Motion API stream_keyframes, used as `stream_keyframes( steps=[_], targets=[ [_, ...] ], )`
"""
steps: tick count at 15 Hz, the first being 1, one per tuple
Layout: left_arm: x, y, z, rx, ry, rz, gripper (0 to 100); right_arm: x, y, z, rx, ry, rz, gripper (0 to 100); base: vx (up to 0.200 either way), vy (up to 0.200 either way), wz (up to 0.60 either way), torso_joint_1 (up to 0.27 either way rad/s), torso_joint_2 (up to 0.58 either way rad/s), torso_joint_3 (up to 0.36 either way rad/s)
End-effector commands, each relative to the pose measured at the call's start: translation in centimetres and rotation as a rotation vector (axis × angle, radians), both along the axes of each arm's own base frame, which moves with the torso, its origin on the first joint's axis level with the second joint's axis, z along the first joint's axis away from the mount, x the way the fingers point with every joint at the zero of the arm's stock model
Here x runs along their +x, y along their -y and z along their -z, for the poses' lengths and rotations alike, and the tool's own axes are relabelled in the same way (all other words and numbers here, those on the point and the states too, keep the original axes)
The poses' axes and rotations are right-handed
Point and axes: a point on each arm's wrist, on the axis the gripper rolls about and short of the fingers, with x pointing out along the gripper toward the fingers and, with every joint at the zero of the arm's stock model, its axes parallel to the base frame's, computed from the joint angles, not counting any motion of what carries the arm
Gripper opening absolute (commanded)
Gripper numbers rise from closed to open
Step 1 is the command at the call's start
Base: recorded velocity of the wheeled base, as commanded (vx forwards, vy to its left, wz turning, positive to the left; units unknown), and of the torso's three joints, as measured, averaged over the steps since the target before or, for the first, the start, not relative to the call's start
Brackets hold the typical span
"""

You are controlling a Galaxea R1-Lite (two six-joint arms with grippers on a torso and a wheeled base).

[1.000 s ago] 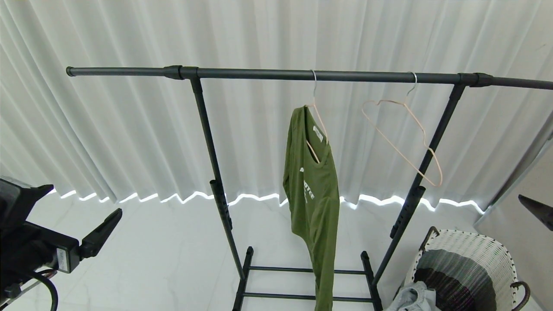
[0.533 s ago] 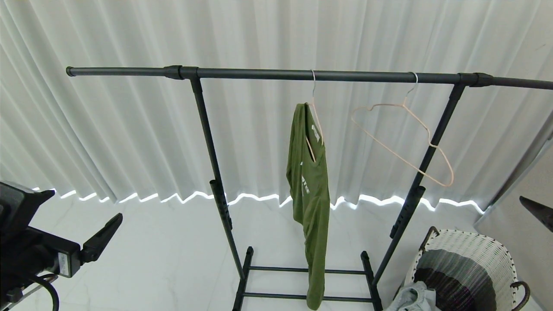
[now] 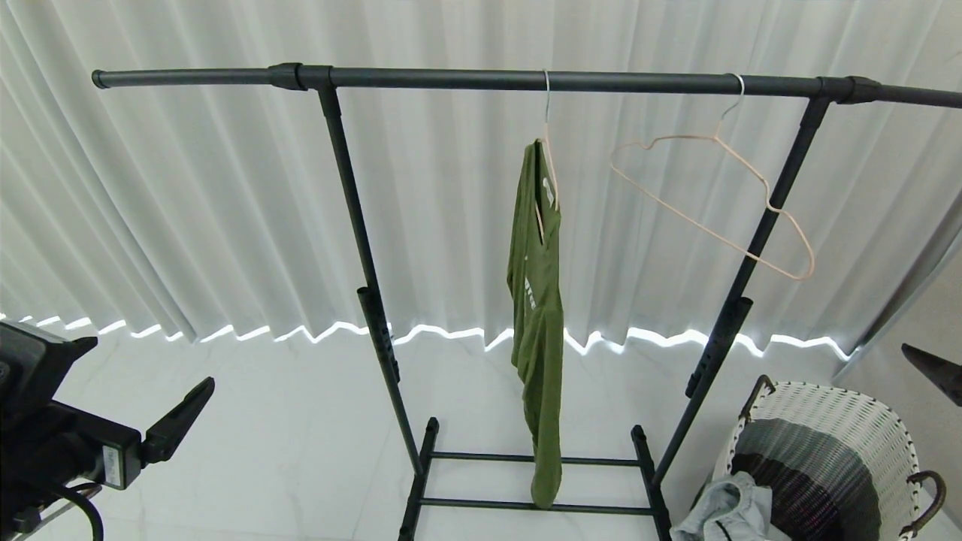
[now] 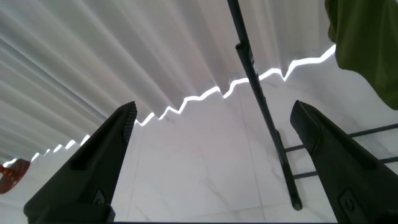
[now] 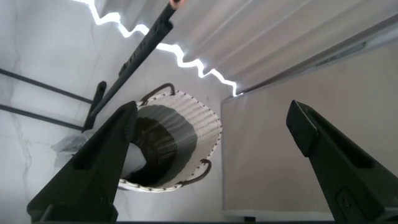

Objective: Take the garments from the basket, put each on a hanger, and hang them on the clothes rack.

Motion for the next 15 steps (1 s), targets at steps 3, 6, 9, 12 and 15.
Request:
stream_keyframes(
  steps=[3, 6, 9, 12, 15],
  targets=[
    [-0.04, 0.00, 0.04, 0.000, 0.000, 0.001, 100, 0.14, -0.06, 0.07, -0.002, -0.005, -0.002, 100, 0.000, 0.000, 0.00, -0.196, 0.50, 0.302],
    [-0.30, 0.05, 0.05, 0.002, 0.006, 0.004, 100, 0.29, -0.09, 0.14, -0.001, -0.010, -0.002, 100, 0.000, 0.000, 0.00, -0.181, 0.48, 0.310],
    [-0.27, 0.05, -0.03, 0.002, 0.009, 0.005, 100, 0.48, -0.12, 0.23, -0.003, -0.015, 0.000, 100, 0.000, 0.000, 0.00, -0.165, 0.47, 0.317],
    [-0.33, 0.10, 0.14, 0.007, 0.003, 0.012, 100, 0.66, -0.18, 0.32, -0.004, -0.021, -0.002, 100, 0.000, 0.000, 0.00, -0.139, 0.45, 0.320],
    [-0.32, 0.10, 0.20, 0.005, 0.000, 0.012, 100, 0.88, -0.24, 0.42, -0.002, -0.027, -0.002, 100, 0.000, 0.000, 0.00, -0.111, 0.45, 0.341]
  ],
)
